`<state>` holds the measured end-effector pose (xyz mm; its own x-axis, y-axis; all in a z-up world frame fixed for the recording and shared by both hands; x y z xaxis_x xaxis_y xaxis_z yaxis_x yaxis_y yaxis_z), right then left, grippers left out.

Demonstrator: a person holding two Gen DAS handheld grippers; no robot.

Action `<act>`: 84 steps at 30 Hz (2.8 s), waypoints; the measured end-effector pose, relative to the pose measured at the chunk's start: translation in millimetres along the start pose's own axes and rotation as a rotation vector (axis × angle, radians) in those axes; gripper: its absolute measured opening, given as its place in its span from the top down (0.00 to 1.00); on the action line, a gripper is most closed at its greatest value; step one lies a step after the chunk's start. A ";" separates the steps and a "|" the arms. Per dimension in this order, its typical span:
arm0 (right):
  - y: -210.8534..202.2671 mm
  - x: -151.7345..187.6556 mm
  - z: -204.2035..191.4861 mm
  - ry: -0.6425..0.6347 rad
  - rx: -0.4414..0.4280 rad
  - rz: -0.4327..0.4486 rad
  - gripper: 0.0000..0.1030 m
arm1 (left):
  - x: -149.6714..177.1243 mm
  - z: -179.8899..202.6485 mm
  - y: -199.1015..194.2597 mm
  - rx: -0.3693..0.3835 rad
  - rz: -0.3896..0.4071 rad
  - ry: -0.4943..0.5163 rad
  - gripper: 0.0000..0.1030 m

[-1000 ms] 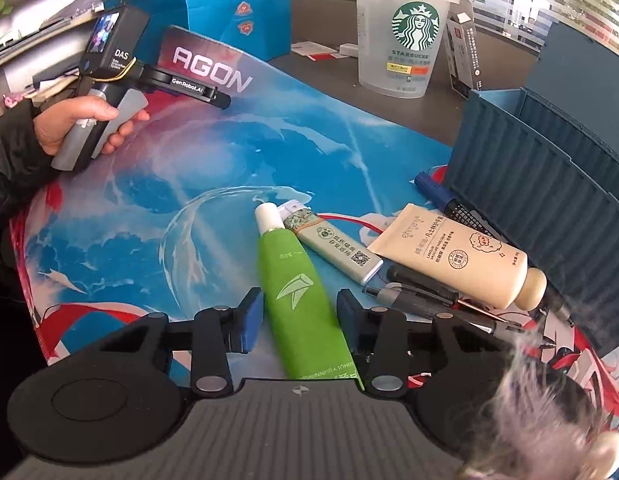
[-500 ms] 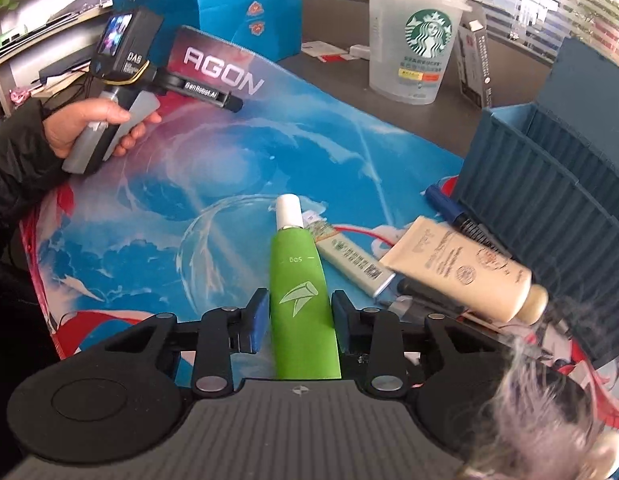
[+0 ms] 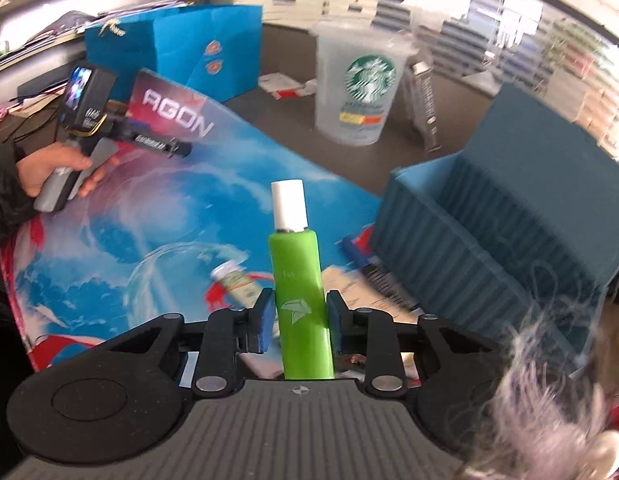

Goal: Organize rigid objects
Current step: 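Carry the green tube into the teal box and release it, then grasp the small white-green tube with the left gripper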

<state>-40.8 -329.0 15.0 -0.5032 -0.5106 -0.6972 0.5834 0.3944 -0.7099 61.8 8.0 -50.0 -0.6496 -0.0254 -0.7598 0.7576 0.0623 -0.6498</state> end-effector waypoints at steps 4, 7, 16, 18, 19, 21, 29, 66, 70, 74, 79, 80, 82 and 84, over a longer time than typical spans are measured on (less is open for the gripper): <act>-9.2 -12.0 23.7 0.015 0.043 0.023 0.87 | 0.0 0.0 0.0 0.000 0.000 0.000 0.00; -13.6 -17.3 37.1 0.046 0.050 0.048 0.87 | 0.0 0.0 0.0 0.000 0.000 0.000 0.00; -30.6 -31.6 85.2 0.319 -0.028 0.200 0.87 | 0.0 0.0 0.0 0.000 0.000 0.000 0.00; -34.2 -34.8 98.1 0.381 -0.039 0.248 0.87 | 0.0 0.0 0.0 0.000 0.000 0.000 0.00; -35.2 -36.6 104.0 0.406 -0.038 0.272 0.87 | 0.0 0.0 0.0 0.000 0.000 0.000 0.00; -35.3 -40.8 112.5 0.430 -0.035 0.304 0.87 | 0.0 0.0 0.0 0.000 0.000 0.000 0.00; -46.5 -62.5 131.2 0.365 0.033 0.352 0.87 | 0.0 0.0 0.0 0.000 0.000 0.000 0.00; 88.8 -57.0 144.0 -0.007 0.162 -0.260 0.77 | 0.0 0.1 0.0 -0.001 0.000 -0.001 0.00; 60.8 -67.1 139.3 0.028 0.152 -0.156 0.64 | -0.1 0.1 0.0 -0.001 0.000 -0.001 0.00; 15.3 -72.6 128.9 0.156 0.082 0.071 0.22 | -0.1 0.1 -0.1 -0.002 0.000 0.000 0.00; -34.1 -51.1 108.0 0.264 0.027 0.307 0.02 | 1.3 8.7 -2.6 0.038 0.000 0.025 0.00; -41.2 -41.7 102.5 0.276 0.012 0.331 0.01 | 2.2 14.6 -4.1 0.061 0.004 0.037 0.00; -49.8 -23.9 94.8 0.296 -0.005 0.353 0.00 | 3.4 30.7 -12.6 0.105 0.031 0.077 0.00; -54.7 -4.7 87.8 0.309 -0.004 0.360 0.00 | 3.0 53.4 -28.4 0.141 0.082 0.152 0.00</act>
<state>-14.4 -415.3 65.8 -0.4364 -0.0897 -0.8953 0.7532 0.5078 -0.4181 41.8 -47.1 -35.0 -0.5797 0.1255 -0.8051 0.8026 -0.0823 -0.5908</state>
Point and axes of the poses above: each gripper's, at about its wrist camera, not at the fingertips, and y roughly the way its jaws point, z to its right, x to its underside, the point moved 8 cm from there along y, roughly the way its jaws point, and after that the axes turned 2 degrees about -z, right-handed, at the moved point
